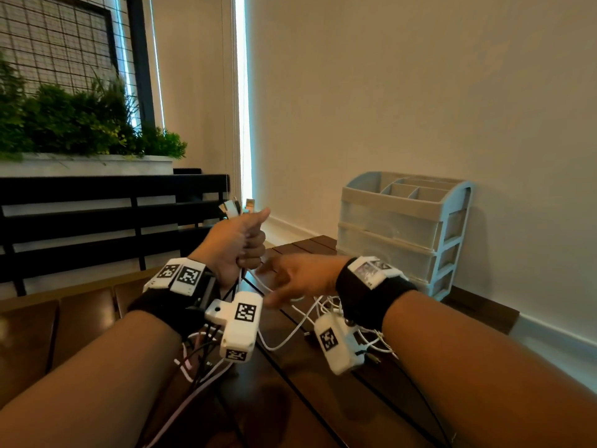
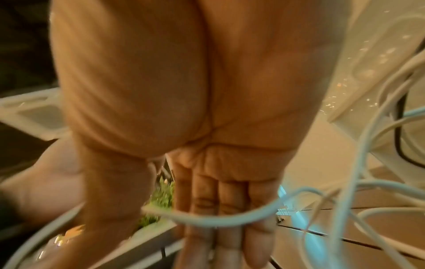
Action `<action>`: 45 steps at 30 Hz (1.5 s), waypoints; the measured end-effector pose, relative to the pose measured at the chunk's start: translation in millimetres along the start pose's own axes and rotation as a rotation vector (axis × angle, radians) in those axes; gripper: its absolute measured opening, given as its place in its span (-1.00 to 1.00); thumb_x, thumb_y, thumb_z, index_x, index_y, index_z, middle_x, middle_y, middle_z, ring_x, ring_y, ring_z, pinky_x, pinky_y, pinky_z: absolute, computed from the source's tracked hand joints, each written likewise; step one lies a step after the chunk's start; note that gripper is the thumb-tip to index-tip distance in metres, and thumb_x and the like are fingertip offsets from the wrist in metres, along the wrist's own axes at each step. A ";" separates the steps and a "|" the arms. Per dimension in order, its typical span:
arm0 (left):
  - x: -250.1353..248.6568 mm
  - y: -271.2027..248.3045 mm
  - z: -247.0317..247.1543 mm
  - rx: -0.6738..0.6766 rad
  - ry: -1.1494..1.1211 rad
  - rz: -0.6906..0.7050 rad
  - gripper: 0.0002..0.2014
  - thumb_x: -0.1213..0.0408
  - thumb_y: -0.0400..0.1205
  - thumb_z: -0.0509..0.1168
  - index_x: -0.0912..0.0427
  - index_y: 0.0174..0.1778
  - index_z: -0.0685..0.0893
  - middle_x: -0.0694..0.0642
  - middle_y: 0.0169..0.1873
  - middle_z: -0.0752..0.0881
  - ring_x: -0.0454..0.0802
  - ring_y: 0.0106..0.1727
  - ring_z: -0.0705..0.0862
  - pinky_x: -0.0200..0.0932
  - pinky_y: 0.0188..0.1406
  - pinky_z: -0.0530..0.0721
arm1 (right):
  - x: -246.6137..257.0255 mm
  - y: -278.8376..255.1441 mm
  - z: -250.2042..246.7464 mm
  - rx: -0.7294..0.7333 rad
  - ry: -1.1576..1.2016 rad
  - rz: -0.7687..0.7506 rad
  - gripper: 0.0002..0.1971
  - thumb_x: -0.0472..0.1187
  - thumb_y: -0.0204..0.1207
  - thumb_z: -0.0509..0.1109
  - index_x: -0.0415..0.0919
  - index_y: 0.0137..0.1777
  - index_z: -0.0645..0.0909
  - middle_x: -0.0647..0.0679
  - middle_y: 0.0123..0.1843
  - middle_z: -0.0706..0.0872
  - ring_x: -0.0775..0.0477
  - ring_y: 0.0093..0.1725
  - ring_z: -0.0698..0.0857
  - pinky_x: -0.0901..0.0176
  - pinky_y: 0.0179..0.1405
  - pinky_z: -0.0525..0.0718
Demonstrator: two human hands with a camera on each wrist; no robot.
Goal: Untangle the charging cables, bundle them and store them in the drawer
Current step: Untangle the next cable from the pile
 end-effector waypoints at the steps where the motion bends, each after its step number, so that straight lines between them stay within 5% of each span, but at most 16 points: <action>1: -2.4 0.2 -4.3 -0.007 0.013 -0.004 -0.50 0.03 0.66 0.26 0.05 -0.55 0.24 -0.05 -0.70 0.18 -0.17 -0.74 0.13 -0.33 -0.69 0.00 | -2.8 0.5 4.1 0.026 -0.126 -0.015 -0.65 -0.07 0.55 0.43 -0.09 0.31 0.57 -0.10 0.04 0.81 0.09 -0.03 0.76 -0.01 0.28 0.63; 4: -7.7 -2.2 -18.2 -0.132 0.243 0.010 -0.53 -0.05 0.65 0.28 0.03 -0.49 0.27 -0.01 -0.65 0.21 -0.12 -0.69 0.17 -0.31 -0.66 0.08 | -10.2 -1.6 -3.6 -0.134 -0.219 -0.033 -0.85 -0.06 0.60 0.35 -0.09 -0.07 0.71 0.00 -0.25 0.77 0.21 -0.32 0.64 0.21 -0.09 0.61; 8: -17.9 -13.6 -37.3 -0.400 0.724 0.147 -0.70 0.05 0.57 0.42 0.14 -0.38 0.60 -0.02 -0.59 0.61 -0.04 -0.47 0.55 -0.25 -0.52 0.41 | -26.8 -21.6 -38.9 -0.358 -0.336 -0.021 -0.80 -0.08 0.62 0.34 -0.15 -0.16 0.66 -0.01 -0.29 0.65 0.16 -0.36 0.51 0.25 -0.28 0.48; 11: -14.1 -10.6 -29.0 -0.288 0.788 0.170 -0.78 0.09 0.47 0.53 0.16 -0.24 0.73 0.06 -0.32 0.74 -0.04 -0.24 0.66 -0.20 -0.31 0.54 | -19.2 -23.3 -42.3 -0.373 -0.458 -0.013 -0.73 -0.09 0.64 0.31 0.00 -0.32 0.48 0.12 -0.38 0.50 0.22 -0.38 0.42 0.32 -0.37 0.36; 13: -4.4 -3.4 -10.3 -0.177 0.863 0.141 -0.73 0.00 0.43 0.55 0.13 -0.15 0.78 0.04 -0.33 0.74 -0.10 -0.27 0.65 -0.22 -0.32 0.56 | -7.7 -13.0 -35.1 -0.372 -0.491 -0.047 -0.78 -0.15 0.62 0.33 0.00 -0.29 0.55 0.09 -0.35 0.51 0.14 -0.34 0.45 0.20 -0.30 0.35; 17: 16.9 14.4 13.5 -0.134 1.003 0.080 -0.58 -0.07 0.47 0.49 0.28 -0.10 0.74 0.17 -0.33 0.69 0.00 -0.33 0.58 -0.13 -0.28 0.51 | -4.0 2.7 -29.0 -0.422 -0.533 -0.023 -0.84 -0.26 0.56 0.33 -0.37 -0.07 0.68 -0.18 -0.19 0.67 -0.08 -0.23 0.53 0.17 -0.21 0.41; 21: 33.1 24.1 10.8 -0.166 1.098 -0.022 -0.68 0.09 0.60 0.37 0.35 -0.11 0.76 0.19 -0.30 0.70 -0.04 -0.46 0.49 -0.22 -0.54 0.39 | -17.6 12.2 -25.2 -0.448 -0.430 -0.007 -0.79 -0.13 0.52 0.41 -0.24 0.05 0.60 -0.12 -0.05 0.69 -0.12 -0.07 0.65 0.13 -0.17 0.49; 25: 30.9 29.6 1.1 -0.324 1.137 0.018 -0.69 0.09 0.60 0.37 0.33 -0.02 0.72 0.25 -0.09 0.76 0.12 -0.18 0.68 -0.13 -0.31 0.54 | -24.3 7.2 -25.9 -0.354 -0.250 0.115 -0.92 -0.22 0.57 0.38 -0.18 -0.11 0.55 -0.08 -0.28 0.66 -0.07 -0.31 0.63 0.14 -0.27 0.59; 28: 17.9 25.2 -20.2 -0.395 1.406 -0.005 -0.58 -0.02 0.62 0.31 0.31 0.12 0.68 0.24 0.05 0.73 0.18 0.06 0.69 -0.07 -0.09 0.57 | -39.4 -3.5 -31.2 -0.319 -0.018 0.213 -0.86 -0.37 0.63 0.26 -0.18 -0.12 0.58 -0.15 -0.30 0.67 -0.07 -0.36 0.66 0.17 -0.41 0.67; 31: 12.0 20.0 -26.3 -0.409 1.620 0.004 -0.71 0.05 0.62 0.30 0.19 0.10 0.64 0.17 0.04 0.71 0.12 -0.06 0.63 -0.09 -0.13 0.54 | -37.1 -6.2 -34.7 -0.312 -0.173 0.188 -0.89 -0.27 0.61 0.33 -0.11 -0.14 0.61 -0.10 -0.29 0.70 -0.04 -0.34 0.68 0.25 -0.44 0.61; 34: 15.4 25.5 -3.4 -0.355 1.618 0.075 -0.84 0.13 0.63 0.26 0.16 -0.04 0.58 0.09 -0.14 0.66 0.07 -0.16 0.60 -0.11 -0.21 0.53 | -19.9 1.2 -31.7 -0.359 -0.445 0.101 -0.95 -0.22 0.58 0.38 -0.13 -0.06 0.68 0.05 -0.29 0.61 0.01 -0.25 0.57 0.28 -0.34 0.44; 39: 30.1 38.7 21.4 -0.206 1.408 0.067 -0.80 0.18 0.64 0.27 0.25 -0.01 0.66 0.11 -0.24 0.65 0.03 -0.24 0.58 -0.21 -0.44 0.40 | -13.0 4.5 -30.5 -0.543 -0.353 0.011 -0.92 -0.24 0.56 0.37 -0.23 -0.01 0.61 -0.11 -0.13 0.64 -0.07 -0.18 0.55 0.20 -0.24 0.38; 45: 12.0 31.7 10.5 -0.383 1.399 0.114 -0.66 0.04 0.64 0.27 0.26 0.10 0.65 0.21 -0.04 0.67 0.17 -0.01 0.65 -0.11 -0.16 0.50 | -38.5 -13.3 -28.9 -0.408 -0.228 0.141 -0.85 -0.18 0.58 0.38 -0.05 -0.22 0.53 0.03 -0.37 0.66 0.07 -0.39 0.62 0.13 -0.24 0.63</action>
Point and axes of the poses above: each hand's wrist, its own y-axis towards the middle knuckle, its own z-axis out of the palm, x = y × z, the point moved 1 cm from there along y, towards the middle knuckle
